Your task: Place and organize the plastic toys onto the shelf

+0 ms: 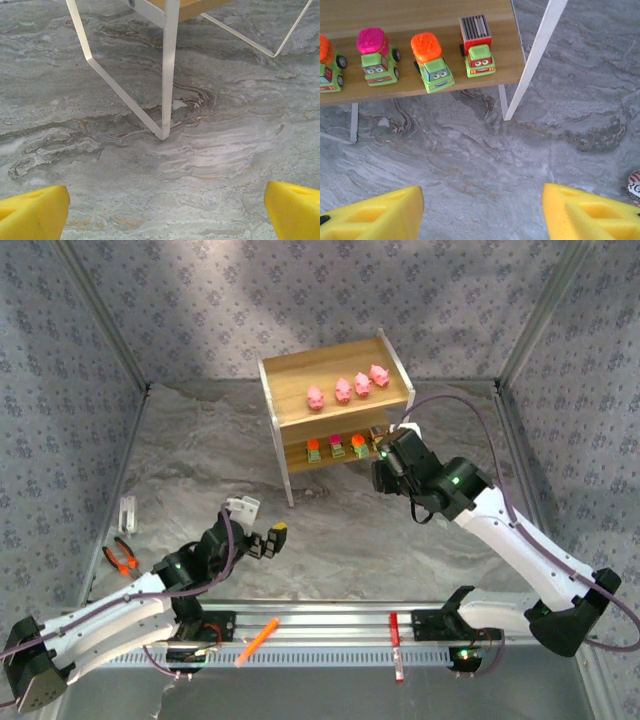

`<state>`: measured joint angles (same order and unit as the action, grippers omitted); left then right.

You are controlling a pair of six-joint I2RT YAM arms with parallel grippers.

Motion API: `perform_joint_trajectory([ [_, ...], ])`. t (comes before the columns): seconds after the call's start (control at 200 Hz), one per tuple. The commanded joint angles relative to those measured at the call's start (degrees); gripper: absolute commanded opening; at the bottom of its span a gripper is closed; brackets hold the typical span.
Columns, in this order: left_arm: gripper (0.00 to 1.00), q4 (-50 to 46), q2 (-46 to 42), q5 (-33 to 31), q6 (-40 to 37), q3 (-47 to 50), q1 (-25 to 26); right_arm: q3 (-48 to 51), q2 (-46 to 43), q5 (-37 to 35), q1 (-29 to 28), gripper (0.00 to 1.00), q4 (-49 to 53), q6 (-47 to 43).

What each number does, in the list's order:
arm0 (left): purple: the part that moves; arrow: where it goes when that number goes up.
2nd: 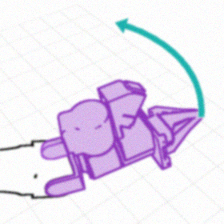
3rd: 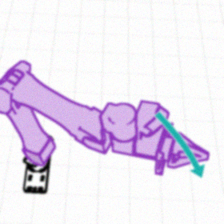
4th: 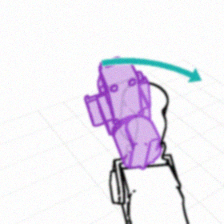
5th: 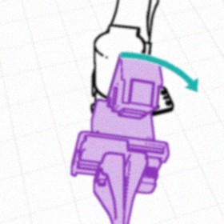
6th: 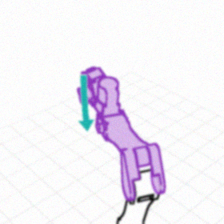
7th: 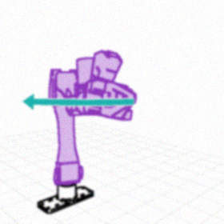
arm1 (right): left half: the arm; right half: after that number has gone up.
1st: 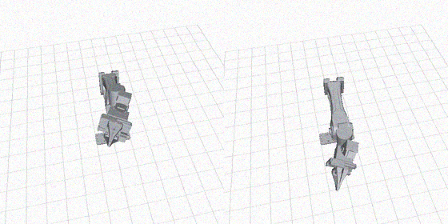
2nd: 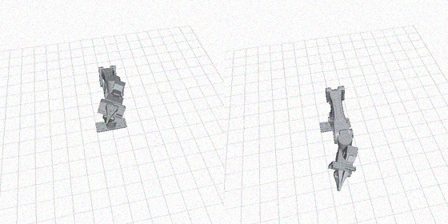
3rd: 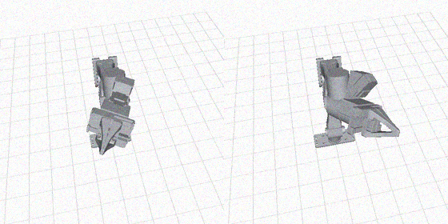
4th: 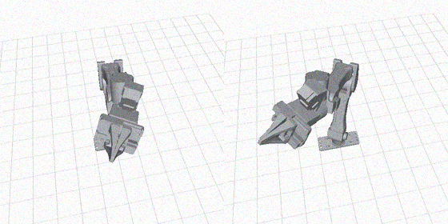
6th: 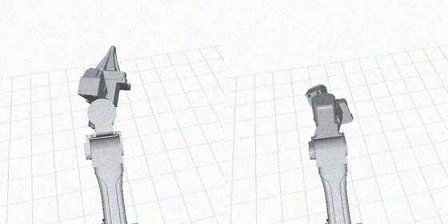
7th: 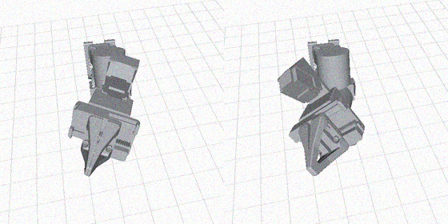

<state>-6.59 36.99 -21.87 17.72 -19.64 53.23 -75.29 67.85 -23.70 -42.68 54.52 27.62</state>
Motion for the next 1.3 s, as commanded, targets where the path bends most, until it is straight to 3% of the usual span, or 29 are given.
perform_joint_trajectory([
  [0.0,0.99,1.1,-0.1,0.5,0.3,-0.7,-0.5,2.1,-1.3,1.1,0.5,0.69,-1.8,1.9],
  [0.635,1.0,1.5,4.8,0.2,2.5,-1.7,-1.0,14.7,-0.3,3.5,0.6,0.97,-10.1,4.1],
  [1.104,1.0,-0.1,6.9,-1.7,4.0,-3.1,-1.2,19.9,1.2,2.4,1.2,1.0,-13.7,4.0],
  [1.294,0.99,-0.3,8.1,-6.0,5.2,-3.3,-1.2,22.2,1.5,2.8,1.2,1.0,-16.3,3.5],
])
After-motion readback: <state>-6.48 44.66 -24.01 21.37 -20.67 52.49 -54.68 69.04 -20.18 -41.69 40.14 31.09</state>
